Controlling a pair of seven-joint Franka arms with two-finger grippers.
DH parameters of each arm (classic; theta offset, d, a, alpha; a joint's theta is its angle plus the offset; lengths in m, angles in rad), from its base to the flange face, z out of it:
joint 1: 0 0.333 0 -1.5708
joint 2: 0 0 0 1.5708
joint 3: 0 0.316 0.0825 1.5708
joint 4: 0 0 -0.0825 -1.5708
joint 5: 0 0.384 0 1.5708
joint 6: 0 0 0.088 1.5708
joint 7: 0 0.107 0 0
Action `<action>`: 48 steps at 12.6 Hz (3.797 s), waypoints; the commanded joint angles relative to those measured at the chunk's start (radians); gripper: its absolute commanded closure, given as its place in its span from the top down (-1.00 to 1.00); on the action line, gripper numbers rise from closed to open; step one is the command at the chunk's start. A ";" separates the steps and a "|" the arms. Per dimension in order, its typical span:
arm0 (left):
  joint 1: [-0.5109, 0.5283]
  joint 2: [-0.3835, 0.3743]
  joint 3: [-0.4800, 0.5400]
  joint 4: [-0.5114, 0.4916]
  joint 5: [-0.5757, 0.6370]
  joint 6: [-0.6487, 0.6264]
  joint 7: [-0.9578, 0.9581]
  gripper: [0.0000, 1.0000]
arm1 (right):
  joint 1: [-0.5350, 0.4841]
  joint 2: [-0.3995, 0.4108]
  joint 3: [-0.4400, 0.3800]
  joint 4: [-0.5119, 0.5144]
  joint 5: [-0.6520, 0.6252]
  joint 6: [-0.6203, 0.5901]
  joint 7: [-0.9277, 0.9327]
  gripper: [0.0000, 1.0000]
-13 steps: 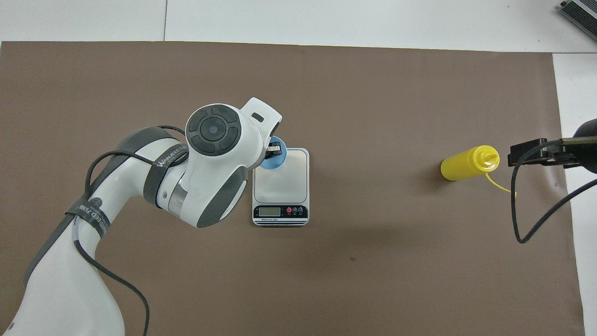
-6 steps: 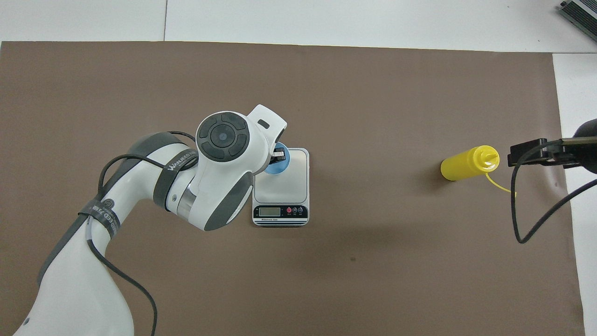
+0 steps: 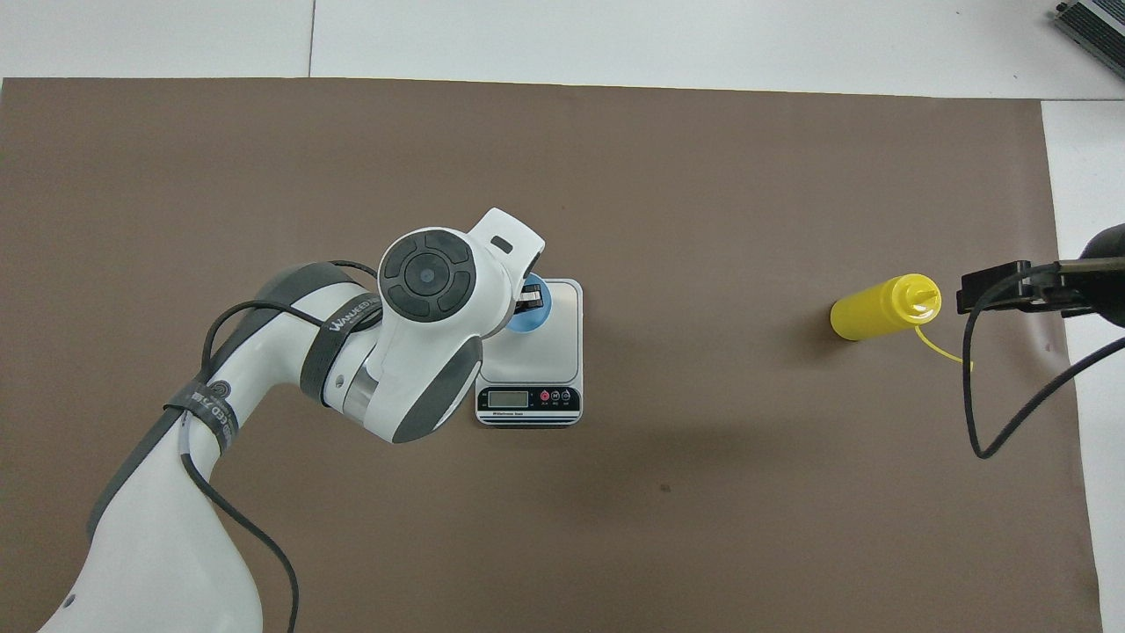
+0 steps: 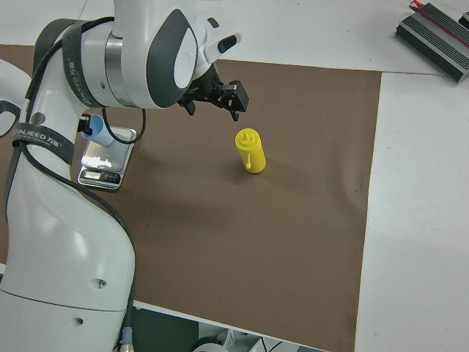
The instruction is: Pour seasoning into cup on scale with both arms
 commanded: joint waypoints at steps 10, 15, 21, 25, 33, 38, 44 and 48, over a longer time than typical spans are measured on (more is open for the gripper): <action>0.021 -0.104 0.018 -0.027 0.031 -0.057 -0.015 1.00 | -0.033 -0.030 0.001 -0.026 0.012 -0.061 -0.012 1.00; 0.141 -0.187 0.019 0.017 0.039 -0.194 0.168 1.00 | -0.048 -0.032 0.004 -0.022 0.012 -0.098 -0.015 1.00; 0.328 -0.305 0.018 0.007 0.013 -0.360 0.533 1.00 | -0.140 -0.096 -0.004 -0.171 0.015 0.038 -0.267 1.00; 0.412 -0.348 0.025 0.013 -0.016 -0.435 0.707 1.00 | -0.272 -0.170 -0.007 -0.400 0.197 0.311 -0.796 1.00; 0.469 -0.354 0.042 0.148 -0.059 -0.616 0.815 1.00 | -0.441 -0.048 -0.009 -0.576 0.723 0.500 -1.663 1.00; 0.475 -0.377 0.044 0.111 -0.070 -0.595 0.861 1.00 | -0.456 0.043 -0.007 -0.641 1.006 0.488 -1.993 1.00; 0.477 -0.379 0.041 0.145 -0.071 -0.611 0.825 1.00 | -0.398 0.115 -0.007 -0.643 1.169 0.468 -2.090 1.00; 0.480 -0.366 0.039 0.247 -0.072 -0.728 0.824 1.00 | -0.398 0.146 -0.007 -0.643 1.230 0.479 -2.144 1.00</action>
